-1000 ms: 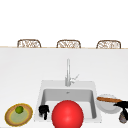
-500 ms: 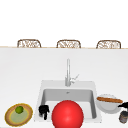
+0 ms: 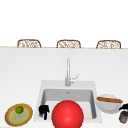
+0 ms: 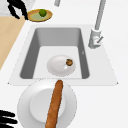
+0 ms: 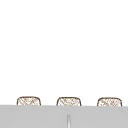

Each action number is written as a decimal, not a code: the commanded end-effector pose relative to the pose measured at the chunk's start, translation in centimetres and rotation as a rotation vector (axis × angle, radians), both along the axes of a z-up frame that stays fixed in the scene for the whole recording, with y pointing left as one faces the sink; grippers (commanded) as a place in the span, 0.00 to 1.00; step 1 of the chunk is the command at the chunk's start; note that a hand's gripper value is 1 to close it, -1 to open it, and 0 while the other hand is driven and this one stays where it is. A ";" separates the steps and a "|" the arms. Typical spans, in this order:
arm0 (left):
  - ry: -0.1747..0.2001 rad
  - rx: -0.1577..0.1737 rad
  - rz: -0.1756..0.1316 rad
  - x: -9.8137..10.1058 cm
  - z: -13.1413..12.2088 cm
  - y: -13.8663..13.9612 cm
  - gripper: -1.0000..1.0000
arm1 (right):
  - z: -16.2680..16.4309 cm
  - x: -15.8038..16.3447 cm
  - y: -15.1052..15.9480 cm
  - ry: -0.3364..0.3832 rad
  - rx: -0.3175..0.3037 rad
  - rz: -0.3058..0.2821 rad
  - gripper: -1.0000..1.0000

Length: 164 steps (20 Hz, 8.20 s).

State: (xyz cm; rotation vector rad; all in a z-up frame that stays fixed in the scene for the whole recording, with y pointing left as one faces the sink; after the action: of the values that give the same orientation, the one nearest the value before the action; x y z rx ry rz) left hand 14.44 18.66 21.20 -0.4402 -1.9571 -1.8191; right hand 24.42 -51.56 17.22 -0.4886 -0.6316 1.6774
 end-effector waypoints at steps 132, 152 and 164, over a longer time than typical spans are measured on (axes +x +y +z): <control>0.000 0.000 0.000 0.0 0.0 0.0 0.50 | -2.6 2.1 0.4 0.048 0.036 0.056 0.00; 0.000 0.000 0.000 0.0 0.0 0.0 0.50 | 0.5 -1.4 1.1 0.050 0.038 0.046 0.00; 0.000 0.000 0.000 0.0 0.0 0.0 0.50 | -0.7 -1.1 2.3 0.051 0.024 0.045 0.00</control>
State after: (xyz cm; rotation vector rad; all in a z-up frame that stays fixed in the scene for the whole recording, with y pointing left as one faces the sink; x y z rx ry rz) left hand 14.44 18.66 21.20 -0.4402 -1.9571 -1.8191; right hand 23.30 -49.28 17.39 -0.4027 -0.6400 1.7120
